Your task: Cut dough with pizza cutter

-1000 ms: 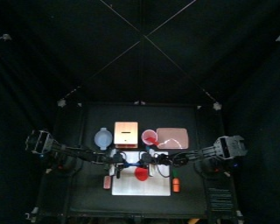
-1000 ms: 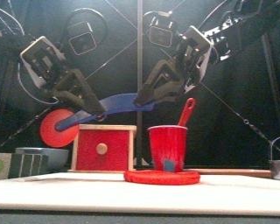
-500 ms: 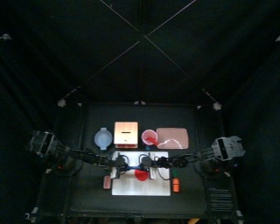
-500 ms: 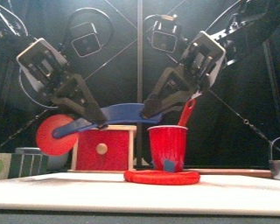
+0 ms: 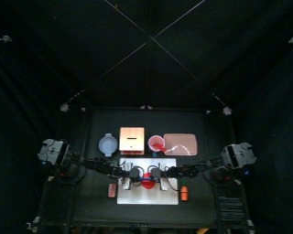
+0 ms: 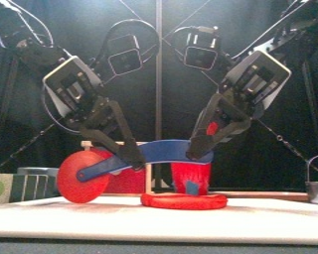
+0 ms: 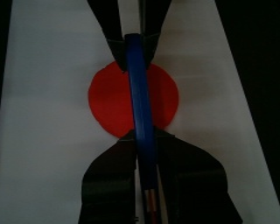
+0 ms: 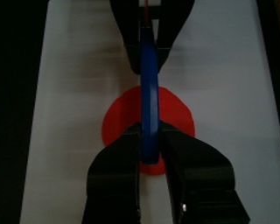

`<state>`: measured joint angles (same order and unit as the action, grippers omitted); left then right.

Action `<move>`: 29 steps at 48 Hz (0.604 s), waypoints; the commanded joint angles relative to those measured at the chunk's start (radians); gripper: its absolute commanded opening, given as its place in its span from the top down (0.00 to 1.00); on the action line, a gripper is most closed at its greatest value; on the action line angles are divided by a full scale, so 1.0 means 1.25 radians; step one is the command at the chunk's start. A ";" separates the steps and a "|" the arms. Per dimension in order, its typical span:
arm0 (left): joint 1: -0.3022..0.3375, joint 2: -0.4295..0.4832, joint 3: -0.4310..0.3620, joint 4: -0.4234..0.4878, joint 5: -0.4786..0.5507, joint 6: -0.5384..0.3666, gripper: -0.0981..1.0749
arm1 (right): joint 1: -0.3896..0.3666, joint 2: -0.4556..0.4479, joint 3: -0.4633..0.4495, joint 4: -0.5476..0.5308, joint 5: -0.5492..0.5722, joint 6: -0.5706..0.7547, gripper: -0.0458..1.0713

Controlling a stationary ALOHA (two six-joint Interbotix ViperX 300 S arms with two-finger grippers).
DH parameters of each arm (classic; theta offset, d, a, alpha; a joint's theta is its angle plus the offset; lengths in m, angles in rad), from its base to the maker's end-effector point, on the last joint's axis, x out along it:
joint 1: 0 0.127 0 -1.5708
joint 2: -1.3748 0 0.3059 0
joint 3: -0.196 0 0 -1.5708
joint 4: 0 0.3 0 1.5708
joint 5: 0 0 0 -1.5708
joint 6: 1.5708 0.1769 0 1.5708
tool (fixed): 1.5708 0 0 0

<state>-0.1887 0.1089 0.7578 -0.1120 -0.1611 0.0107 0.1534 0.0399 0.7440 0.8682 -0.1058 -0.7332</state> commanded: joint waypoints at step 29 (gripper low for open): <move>0.016 0.012 -0.048 0.050 0.009 0.001 0.52 | -0.001 -0.060 0.042 -0.012 -0.004 -0.005 0.63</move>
<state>-0.1657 0.1304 0.7194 -0.0552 -0.1457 0.0092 0.1519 0.0046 0.7961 0.8544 -0.1135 -0.7317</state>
